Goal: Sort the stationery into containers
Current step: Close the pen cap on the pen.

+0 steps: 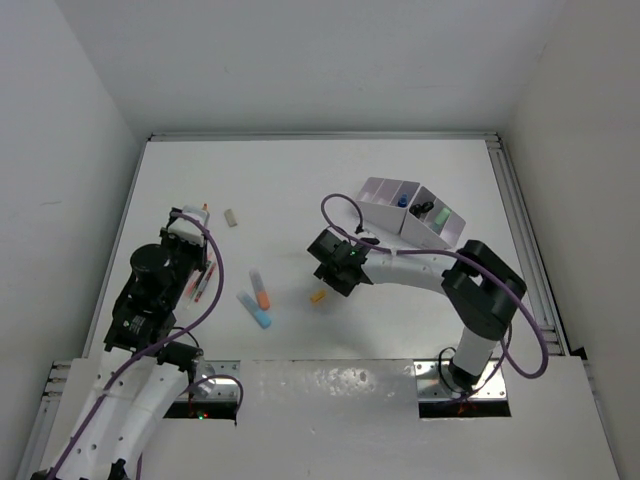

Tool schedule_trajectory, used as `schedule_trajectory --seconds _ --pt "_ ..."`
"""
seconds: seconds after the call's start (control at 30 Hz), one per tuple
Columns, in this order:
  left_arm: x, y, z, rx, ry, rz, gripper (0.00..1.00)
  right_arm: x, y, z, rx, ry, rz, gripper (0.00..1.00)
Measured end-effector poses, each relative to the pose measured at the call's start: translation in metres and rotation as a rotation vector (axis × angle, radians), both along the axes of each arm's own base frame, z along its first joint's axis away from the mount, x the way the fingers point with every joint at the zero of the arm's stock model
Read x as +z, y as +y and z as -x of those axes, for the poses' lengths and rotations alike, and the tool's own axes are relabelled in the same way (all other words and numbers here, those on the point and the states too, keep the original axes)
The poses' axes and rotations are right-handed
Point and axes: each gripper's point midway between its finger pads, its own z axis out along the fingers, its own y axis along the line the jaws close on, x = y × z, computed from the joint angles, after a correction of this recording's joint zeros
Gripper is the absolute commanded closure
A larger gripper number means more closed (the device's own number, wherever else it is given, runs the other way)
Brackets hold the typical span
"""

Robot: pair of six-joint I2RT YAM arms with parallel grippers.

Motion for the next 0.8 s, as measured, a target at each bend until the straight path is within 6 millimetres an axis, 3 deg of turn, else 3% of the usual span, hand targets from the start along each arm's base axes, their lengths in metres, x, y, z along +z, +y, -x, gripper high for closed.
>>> schedule_trajectory --seconds 0.17,0.47,0.53,0.57,0.67,0.8 --pt "0.001 0.0 0.001 0.0 -0.003 0.004 1.0 -0.019 0.011 0.008 -0.022 0.079 -0.031 0.54" --pt "0.001 0.0 0.001 0.001 -0.005 0.004 1.0 -0.029 0.022 0.02 -0.053 0.162 -0.085 0.58" --pt "0.001 0.0 0.001 0.001 -0.004 0.004 1.0 -0.03 0.025 0.022 -0.053 0.176 -0.096 0.65" --pt "0.0 0.0 0.001 0.001 -0.003 0.003 1.0 -0.031 0.028 0.022 -0.055 0.182 -0.104 0.76" --pt "0.0 0.0 0.001 0.001 -0.003 0.003 1.0 -0.031 0.031 0.022 -0.061 0.188 -0.121 0.98" --pt "0.0 -0.001 0.001 -0.006 -0.003 0.005 1.0 -0.031 0.032 0.019 -0.065 0.176 -0.132 1.0"
